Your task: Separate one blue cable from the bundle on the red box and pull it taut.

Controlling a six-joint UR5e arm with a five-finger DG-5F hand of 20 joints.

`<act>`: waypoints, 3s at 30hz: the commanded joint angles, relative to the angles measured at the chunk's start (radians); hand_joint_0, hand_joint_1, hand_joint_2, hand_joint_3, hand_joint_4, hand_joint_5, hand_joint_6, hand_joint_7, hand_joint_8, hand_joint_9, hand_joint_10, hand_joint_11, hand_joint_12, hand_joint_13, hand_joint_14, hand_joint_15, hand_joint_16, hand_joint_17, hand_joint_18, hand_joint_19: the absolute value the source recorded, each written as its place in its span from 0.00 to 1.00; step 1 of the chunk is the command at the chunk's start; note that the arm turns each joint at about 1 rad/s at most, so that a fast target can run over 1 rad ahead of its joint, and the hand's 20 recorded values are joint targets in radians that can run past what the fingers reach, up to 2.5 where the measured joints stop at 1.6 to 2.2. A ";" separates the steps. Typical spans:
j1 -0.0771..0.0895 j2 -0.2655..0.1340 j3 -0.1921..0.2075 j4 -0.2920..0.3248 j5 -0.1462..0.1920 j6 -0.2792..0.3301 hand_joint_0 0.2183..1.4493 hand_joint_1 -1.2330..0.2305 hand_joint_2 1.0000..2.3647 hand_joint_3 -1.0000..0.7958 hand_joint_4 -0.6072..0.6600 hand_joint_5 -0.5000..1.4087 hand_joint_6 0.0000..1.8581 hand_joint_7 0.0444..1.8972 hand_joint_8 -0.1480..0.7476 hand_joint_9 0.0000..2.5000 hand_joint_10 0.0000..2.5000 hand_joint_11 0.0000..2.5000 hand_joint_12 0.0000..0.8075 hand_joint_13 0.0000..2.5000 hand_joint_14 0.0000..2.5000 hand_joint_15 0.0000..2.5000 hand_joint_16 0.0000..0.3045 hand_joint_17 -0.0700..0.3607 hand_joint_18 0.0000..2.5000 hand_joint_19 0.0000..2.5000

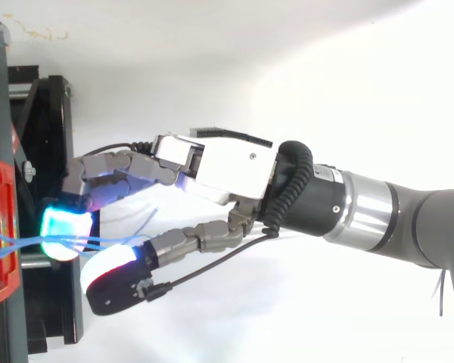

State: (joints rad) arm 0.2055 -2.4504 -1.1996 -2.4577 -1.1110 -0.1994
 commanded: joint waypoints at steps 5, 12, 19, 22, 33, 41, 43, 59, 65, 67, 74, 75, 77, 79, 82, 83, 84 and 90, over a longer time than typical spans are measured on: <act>-0.003 0.001 0.048 -0.078 -0.030 0.035 0.28 0.34 0.01 0.42 0.55 0.22 0.31 0.70 0.47 0.31 0.00 0.17 0.40 0.22 0.00 0.13 0.13 0.36 0.20 0.17; -0.005 0.014 0.051 -0.147 -0.039 0.106 0.29 0.32 0.01 0.46 0.58 0.19 0.40 0.58 0.50 0.31 0.00 0.20 0.44 0.23 0.00 0.13 0.14 0.39 0.23 0.16; -0.011 0.036 0.051 -0.270 -0.067 0.133 0.21 0.38 0.00 0.28 0.60 0.19 0.39 0.54 0.50 0.31 0.00 0.20 0.45 0.23 0.00 0.13 0.15 0.40 0.23 0.16; -0.014 0.037 0.051 -0.291 -0.076 0.143 0.20 0.42 0.00 0.28 0.59 0.20 0.38 0.56 0.51 0.32 0.01 0.19 0.46 0.24 0.00 0.13 0.15 0.40 0.23 0.17; -0.017 0.071 0.051 -0.317 -0.079 0.141 0.28 0.38 0.01 0.47 0.58 0.18 0.44 0.55 0.52 0.34 0.01 0.23 0.46 0.26 0.00 0.15 0.15 0.40 0.25 0.18; -0.012 0.128 0.052 -0.369 -0.079 0.103 0.31 0.31 0.01 0.49 0.55 0.17 0.46 0.52 0.51 0.33 0.01 0.26 0.45 0.26 0.01 0.16 0.15 0.39 0.25 0.19; -0.011 0.129 0.051 -0.372 -0.076 0.095 0.32 0.30 0.01 0.48 0.54 0.17 0.46 0.50 0.50 0.32 0.01 0.27 0.44 0.26 0.01 0.16 0.14 0.38 0.25 0.19; -0.009 0.129 0.052 -0.372 -0.078 0.115 0.40 0.21 0.00 0.28 0.56 0.16 0.47 0.50 0.47 0.32 0.01 0.28 0.42 0.27 0.01 0.16 0.13 0.37 0.28 0.18; -0.011 0.129 0.052 -0.374 -0.078 0.118 0.26 0.28 0.00 0.28 0.58 0.17 0.47 0.52 0.50 0.34 0.01 0.29 0.44 0.27 0.01 0.17 0.14 0.38 0.27 0.19; -0.011 0.129 0.052 -0.374 -0.078 0.118 0.24 0.30 0.00 0.28 0.58 0.17 0.46 0.52 0.51 0.34 0.01 0.29 0.45 0.28 0.01 0.17 0.14 0.39 0.28 0.19; -0.011 0.129 0.054 -0.372 -0.078 0.118 0.30 0.36 0.01 0.35 0.56 0.18 0.46 0.58 0.50 0.36 0.01 0.29 0.43 0.29 0.01 0.18 0.13 0.37 0.27 0.21; -0.011 0.129 0.052 -0.374 -0.078 0.118 0.30 0.35 0.01 0.37 0.55 0.18 0.46 0.59 0.50 0.36 0.01 0.29 0.43 0.29 0.01 0.18 0.13 0.37 0.27 0.21; -0.011 0.129 0.054 -0.374 -0.078 0.118 0.31 0.32 0.01 0.44 0.51 0.18 0.48 0.61 0.51 0.36 0.01 0.30 0.43 0.30 0.01 0.18 0.13 0.37 0.28 0.21; -0.011 0.129 0.054 -0.374 -0.078 0.118 0.35 0.26 0.02 0.49 0.42 0.17 0.50 0.62 0.50 0.36 0.01 0.31 0.43 0.30 0.01 0.18 0.13 0.37 0.29 0.20; -0.012 0.129 0.055 -0.374 -0.078 0.118 0.41 0.23 0.02 0.48 0.44 0.15 0.51 0.66 0.49 0.35 0.01 0.31 0.42 0.30 0.01 0.18 0.13 0.37 0.29 0.20; -0.012 0.129 0.057 -0.374 -0.078 0.118 0.43 0.22 0.02 0.47 0.43 0.15 0.51 0.64 0.48 0.35 0.01 0.31 0.42 0.30 0.01 0.18 0.13 0.36 0.29 0.20; -0.012 0.129 0.057 -0.374 -0.078 0.118 0.44 0.22 0.02 0.45 0.44 0.15 0.51 0.63 0.48 0.35 0.01 0.31 0.42 0.30 0.01 0.18 0.13 0.36 0.29 0.20; -0.014 0.131 0.061 -0.380 -0.084 0.118 0.50 0.24 0.00 0.28 0.45 0.15 0.50 0.57 0.47 0.35 0.01 0.31 0.41 0.30 0.01 0.17 0.12 0.36 0.29 0.20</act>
State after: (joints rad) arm 0.1918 -2.3207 -1.1401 -2.8334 -1.1908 -0.0813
